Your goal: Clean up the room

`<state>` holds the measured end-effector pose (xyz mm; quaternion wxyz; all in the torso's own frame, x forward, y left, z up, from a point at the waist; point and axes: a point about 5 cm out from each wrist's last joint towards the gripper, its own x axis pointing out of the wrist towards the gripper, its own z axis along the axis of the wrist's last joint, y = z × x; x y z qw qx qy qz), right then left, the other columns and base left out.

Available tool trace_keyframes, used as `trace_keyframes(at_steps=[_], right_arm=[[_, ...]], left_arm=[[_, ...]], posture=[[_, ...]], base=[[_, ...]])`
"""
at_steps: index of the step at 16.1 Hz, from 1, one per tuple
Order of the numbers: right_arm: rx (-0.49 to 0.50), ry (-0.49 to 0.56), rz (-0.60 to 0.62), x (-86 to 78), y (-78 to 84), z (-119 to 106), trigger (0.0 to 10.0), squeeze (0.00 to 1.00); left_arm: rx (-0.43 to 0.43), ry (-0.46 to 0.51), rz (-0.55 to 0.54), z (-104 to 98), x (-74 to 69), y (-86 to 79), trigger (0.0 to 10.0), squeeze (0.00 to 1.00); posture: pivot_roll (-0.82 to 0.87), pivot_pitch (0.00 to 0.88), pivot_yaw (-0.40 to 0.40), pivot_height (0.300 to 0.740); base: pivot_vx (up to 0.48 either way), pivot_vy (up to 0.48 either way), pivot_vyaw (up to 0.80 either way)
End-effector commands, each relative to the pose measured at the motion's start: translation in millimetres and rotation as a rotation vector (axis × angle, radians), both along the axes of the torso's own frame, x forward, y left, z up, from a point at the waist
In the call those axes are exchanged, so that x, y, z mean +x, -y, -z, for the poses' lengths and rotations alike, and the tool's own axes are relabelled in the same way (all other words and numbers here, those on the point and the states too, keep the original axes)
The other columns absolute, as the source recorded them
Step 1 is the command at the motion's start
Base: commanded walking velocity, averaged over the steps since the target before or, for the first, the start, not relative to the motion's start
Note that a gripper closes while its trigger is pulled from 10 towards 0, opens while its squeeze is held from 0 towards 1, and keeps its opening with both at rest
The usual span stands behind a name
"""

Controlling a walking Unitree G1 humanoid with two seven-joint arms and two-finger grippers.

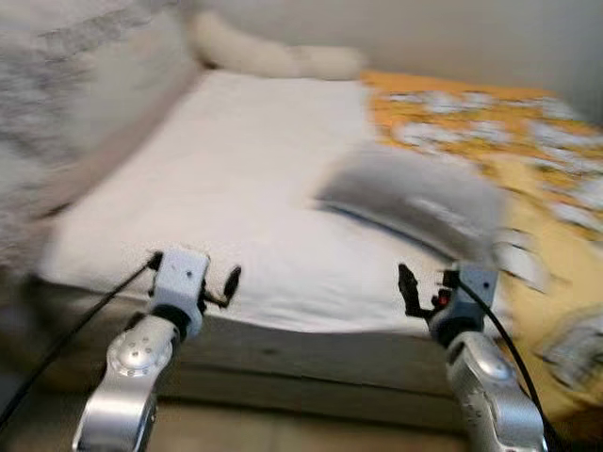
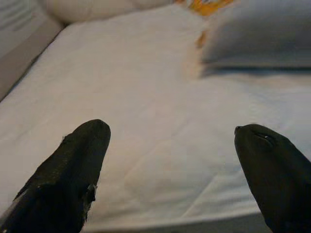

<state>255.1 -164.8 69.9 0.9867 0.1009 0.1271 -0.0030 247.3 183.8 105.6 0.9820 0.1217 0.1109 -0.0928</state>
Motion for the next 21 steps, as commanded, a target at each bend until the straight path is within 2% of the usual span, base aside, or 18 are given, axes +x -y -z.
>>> trace_keyframes(at_steps=[1,2,4,5,7,10,13,14,15,18,21], right_arm=[[-0.014,0.02,-0.002,3.7,-0.9,-5.2,10.0,1.0],[-0.028,0.026,0.012,4.9,0.5,-6.3,10.0,1.0],[-0.048,0.026,0.006,7.0,0.7,-7.5,10.0,1.0],[-0.065,0.028,0.003,9.3,0.4,-9.3,10.0,0.0],[-0.083,0.036,-0.002,13.2,-0.8,-12.6,10.0,0.0],[-0.098,0.033,0.019,15.0,0.7,-13.1,10.0,0.0],[-0.199,-0.004,0.029,19.2,-0.3,-11.2,10.0,0.0],[-0.223,0.012,0.013,20.0,-1.5,-12.3,10.0,0.0],[-0.214,0.027,-0.017,19.0,-4.3,-13.1,10.0,0.0],[-0.159,-0.02,-0.034,17.4,-6.0,-8.4,10.0,0.0],[-0.201,-0.002,-0.04,18.4,-4.8,-10.5,10.0,0.0]], left_arm=[[0.003,0.005,-0.004,-0.6,2.1,0.8,10.0,0.0],[-0.036,0.017,-0.032,-2.1,4.5,0.4,10.0,0.0],[-0.029,0.054,-0.071,-6.2,8.6,-1.7,10.0,0.0],[-0.032,0.063,-0.08,-7.6,10.4,-3.2,10.0,0.0],[-0.074,0.068,-0.07,-8.5,11.7,-3.4,10.0,0.0],[-0.076,0.061,-0.063,-6.9,11.8,0.2,10.0,0.0],[-0.083,0.057,-0.068,-5.2,12.1,-0.3,10.0,0.0],[-0.084,0.055,-0.069,-4.8,12.1,-0.7,10.0,0.0],[-0.085,0.05,-0.077,-3.7,11.9,-2.0,10.0,0.0],[-0.088,0.048,-0.075,-3.6,11.7,-1.8,10.0,0.0],[-0.088,0.046,-0.073,-3.3,11.8,-1.3,10.0,0.0]], posture=[[0.09,0.0,-0.039,0.74],[0.09,0.0,-0.038,0.74],[0.08,0.0,-0.034,0.74],[0.08,0.0,-0.034,0.74],[0.08,0.0,-0.034,0.74],[0.08,0.0,-0.035,0.74],[0.08,0.0,-0.034,0.74],[0.08,0.0,-0.036,0.74],[0.08,0.0,-0.036,0.74],[0.08,0.0,-0.034,0.74],[0.08,0.0,-0.034,0.74]], base=[[0.0,-0.319,-0.56],[0.0,0.0,0.0],[0.0,0.0,0.0],[0.0,0.0,0.0],[0.0,0.0,0.0],[0.081,0.0,0.0],[0.252,0.0,0.0],[0.251,0.0,0.0],[0.255,0.0,0.0],[0.27,0.0,-0.27],[0.273,0.0,-0.53]])
